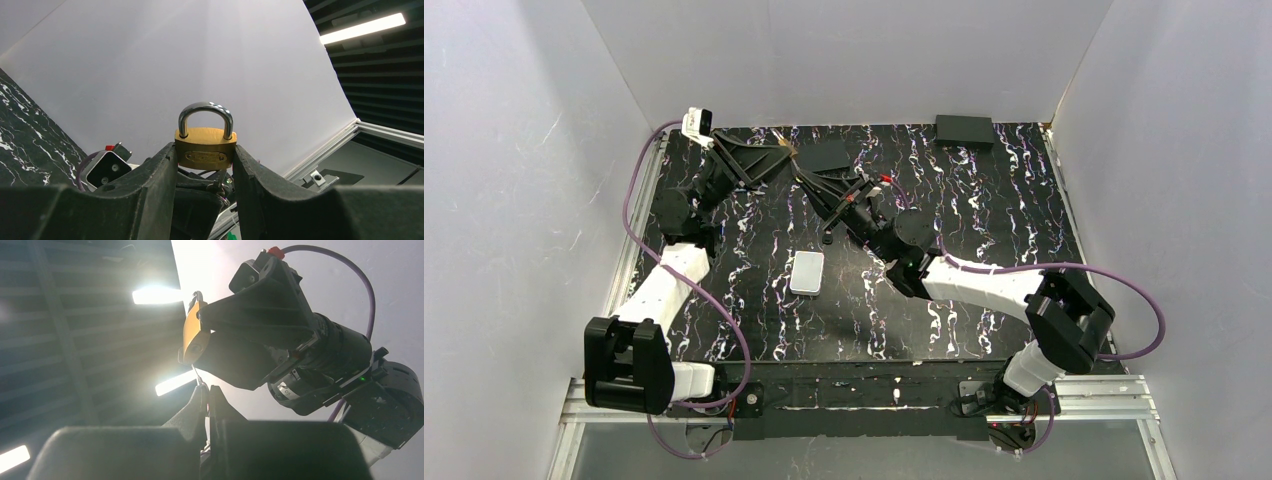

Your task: Unlock with the key

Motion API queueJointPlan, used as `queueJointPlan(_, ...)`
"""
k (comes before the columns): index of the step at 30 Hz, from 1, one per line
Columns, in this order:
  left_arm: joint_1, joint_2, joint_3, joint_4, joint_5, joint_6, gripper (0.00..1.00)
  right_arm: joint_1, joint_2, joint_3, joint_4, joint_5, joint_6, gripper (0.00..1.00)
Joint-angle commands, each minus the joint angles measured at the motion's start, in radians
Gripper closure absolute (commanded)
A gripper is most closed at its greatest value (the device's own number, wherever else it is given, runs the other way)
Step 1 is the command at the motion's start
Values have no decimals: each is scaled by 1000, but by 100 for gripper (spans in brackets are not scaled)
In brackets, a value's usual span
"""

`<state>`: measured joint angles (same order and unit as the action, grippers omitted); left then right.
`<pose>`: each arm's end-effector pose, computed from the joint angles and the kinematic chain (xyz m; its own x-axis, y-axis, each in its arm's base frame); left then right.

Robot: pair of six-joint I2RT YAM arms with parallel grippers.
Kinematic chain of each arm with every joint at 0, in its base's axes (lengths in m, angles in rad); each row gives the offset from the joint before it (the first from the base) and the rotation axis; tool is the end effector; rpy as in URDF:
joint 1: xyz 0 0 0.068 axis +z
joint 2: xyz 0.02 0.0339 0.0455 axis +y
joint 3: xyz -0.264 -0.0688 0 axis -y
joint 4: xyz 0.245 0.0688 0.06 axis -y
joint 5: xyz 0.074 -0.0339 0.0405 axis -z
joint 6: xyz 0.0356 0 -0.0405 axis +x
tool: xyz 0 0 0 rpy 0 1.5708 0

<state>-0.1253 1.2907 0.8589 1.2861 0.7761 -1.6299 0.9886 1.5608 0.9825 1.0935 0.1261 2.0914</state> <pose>0.2548 -0.0572 0.3941 -0.5889 -0.6439 -0.4885 0.7147 -0.1325 -0.6868 0.1964 0.2903 0.3477 -0.8014 0.3478 0.4866 0.1472 -0.6738 0.7241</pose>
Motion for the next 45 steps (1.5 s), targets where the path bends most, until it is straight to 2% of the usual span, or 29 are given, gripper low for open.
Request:
queueJointPlan(1, 7, -1, 52, 62, 10, 16, 100, 8, 2, 26, 66, -5, 41, 99)
queueJointPlan(26, 8, -41, 51, 104, 4, 2, 100, 8, -7, -15, 105, 22, 68, 99)
queueJointPlan(45, 7, -58, 44, 102, 44, 33, 100, 8, 8, 34, 99, -26, 62, 99)
